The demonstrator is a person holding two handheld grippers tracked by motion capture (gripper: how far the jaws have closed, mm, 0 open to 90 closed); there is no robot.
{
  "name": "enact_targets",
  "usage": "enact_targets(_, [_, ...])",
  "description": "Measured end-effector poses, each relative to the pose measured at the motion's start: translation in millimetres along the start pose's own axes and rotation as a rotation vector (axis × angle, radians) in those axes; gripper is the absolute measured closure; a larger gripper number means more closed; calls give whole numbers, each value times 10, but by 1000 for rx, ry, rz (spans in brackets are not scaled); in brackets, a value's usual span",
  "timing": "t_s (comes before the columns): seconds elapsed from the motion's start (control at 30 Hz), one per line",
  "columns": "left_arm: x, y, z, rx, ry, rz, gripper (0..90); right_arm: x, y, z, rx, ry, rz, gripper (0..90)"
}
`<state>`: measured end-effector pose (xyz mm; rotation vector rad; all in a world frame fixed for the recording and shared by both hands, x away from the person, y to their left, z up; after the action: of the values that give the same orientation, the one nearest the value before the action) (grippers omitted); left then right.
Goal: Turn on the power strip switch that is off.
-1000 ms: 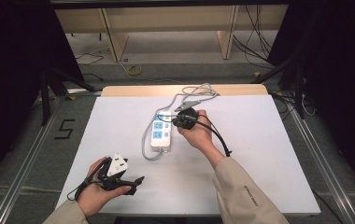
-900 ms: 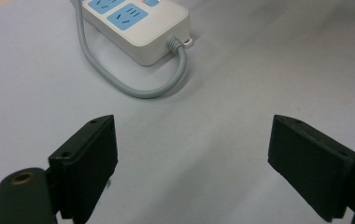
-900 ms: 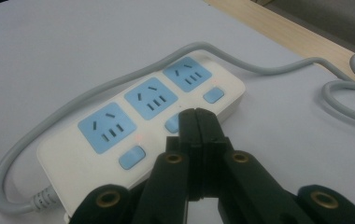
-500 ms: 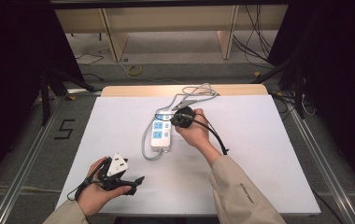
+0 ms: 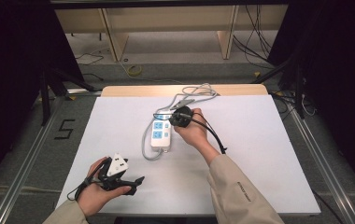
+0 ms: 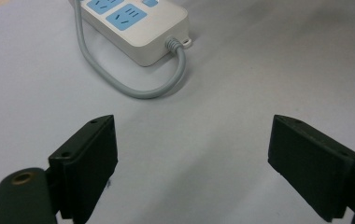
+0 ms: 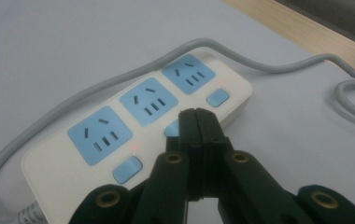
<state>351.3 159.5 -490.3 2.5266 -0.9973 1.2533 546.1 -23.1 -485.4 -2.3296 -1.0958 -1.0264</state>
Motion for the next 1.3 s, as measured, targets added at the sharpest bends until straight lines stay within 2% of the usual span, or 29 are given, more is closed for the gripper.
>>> enact_targets(0.7, [-3, 0, 1, -4, 0, 0, 155, 6, -32, 180, 8, -27, 7, 900])
enact_targets(1.3, [-5, 1, 3, -5, -1, 1, 155, 70, -70, 274, 1, -39, -8, 900])
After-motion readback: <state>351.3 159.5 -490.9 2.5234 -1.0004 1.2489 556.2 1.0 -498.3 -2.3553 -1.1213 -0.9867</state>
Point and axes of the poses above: each handheld gripper's, and its own axes: z roughly forward along the jaws, x roughly out of its top, y roughly to its right, the point moved 6 cm from there along z, roughly forward along the jaws, and after that the axes turned 5 degrees about x, right-handed, at the moved point
